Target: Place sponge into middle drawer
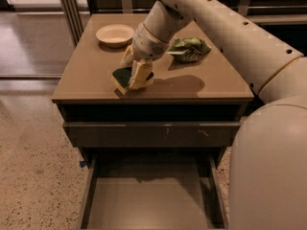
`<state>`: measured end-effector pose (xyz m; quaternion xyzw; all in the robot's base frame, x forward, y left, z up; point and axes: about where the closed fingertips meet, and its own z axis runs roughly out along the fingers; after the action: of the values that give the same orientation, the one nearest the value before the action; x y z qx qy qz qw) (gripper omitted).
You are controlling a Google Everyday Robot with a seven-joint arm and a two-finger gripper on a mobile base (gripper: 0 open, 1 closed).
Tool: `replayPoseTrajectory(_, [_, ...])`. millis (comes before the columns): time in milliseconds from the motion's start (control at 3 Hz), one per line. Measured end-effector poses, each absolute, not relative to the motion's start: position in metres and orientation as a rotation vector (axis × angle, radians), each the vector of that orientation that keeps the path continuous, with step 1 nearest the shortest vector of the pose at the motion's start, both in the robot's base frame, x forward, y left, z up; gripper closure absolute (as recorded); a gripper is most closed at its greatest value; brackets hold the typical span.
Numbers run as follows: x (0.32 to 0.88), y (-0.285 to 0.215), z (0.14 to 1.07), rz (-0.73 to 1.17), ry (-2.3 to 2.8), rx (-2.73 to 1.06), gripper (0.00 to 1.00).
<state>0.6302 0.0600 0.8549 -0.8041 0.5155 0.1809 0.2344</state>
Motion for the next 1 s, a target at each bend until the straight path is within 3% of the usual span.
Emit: replayPoseTrajectory(1000, [0.573,0.051,0.875,0.471,1.373,-2.202,1.00])
